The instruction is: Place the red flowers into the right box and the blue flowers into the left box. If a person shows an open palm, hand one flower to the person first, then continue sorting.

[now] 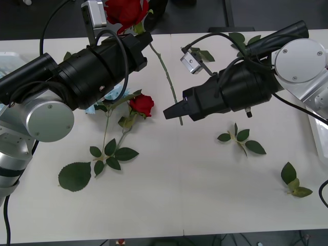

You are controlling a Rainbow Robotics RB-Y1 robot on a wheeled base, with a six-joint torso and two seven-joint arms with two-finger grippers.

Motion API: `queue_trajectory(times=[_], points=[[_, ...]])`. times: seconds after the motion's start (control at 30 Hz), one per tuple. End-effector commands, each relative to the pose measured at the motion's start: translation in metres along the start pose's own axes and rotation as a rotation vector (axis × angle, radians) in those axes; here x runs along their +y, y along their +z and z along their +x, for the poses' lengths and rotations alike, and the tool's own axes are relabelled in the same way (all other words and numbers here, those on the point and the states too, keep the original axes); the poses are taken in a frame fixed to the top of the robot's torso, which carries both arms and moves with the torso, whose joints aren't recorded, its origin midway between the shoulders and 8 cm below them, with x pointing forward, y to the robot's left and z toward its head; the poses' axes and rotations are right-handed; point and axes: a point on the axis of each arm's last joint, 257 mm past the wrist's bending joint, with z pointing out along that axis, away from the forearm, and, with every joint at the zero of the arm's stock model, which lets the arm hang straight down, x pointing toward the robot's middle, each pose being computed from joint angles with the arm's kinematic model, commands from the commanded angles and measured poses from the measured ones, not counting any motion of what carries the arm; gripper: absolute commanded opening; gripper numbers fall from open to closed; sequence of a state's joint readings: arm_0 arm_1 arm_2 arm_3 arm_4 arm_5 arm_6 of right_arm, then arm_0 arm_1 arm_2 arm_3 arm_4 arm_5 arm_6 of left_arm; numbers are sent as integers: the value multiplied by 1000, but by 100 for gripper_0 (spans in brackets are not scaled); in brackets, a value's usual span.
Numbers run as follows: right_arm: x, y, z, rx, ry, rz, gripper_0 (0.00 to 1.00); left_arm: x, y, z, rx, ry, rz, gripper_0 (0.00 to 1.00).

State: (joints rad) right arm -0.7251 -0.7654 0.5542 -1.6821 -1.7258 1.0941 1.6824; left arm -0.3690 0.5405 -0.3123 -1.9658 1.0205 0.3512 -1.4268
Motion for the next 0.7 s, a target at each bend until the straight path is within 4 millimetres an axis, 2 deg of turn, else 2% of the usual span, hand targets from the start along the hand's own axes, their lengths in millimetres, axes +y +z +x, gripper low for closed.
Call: queue_trajectory(times=[0.03,0.5,0.53,0.57,0.63,0.7], points=[[8,5,-5,-18,20,-8,0,-23,9,-17,-34,9,49,0],[5,5,-3,-16,39,1,0,-23,9,-17,-34,9,49,0],[5,5,-5,-18,39,3,0,-23,9,-17,-34,9,49,9],[5,5,-4,-17,42,3,0,-23,9,-17,-34,9,49,55],[3,5,-4,-17,45,5,0,-23,9,-17,-34,9,49,100],[3,4,-4,-17,43,7,0,-23,9,-17,-34,9,49,100]])
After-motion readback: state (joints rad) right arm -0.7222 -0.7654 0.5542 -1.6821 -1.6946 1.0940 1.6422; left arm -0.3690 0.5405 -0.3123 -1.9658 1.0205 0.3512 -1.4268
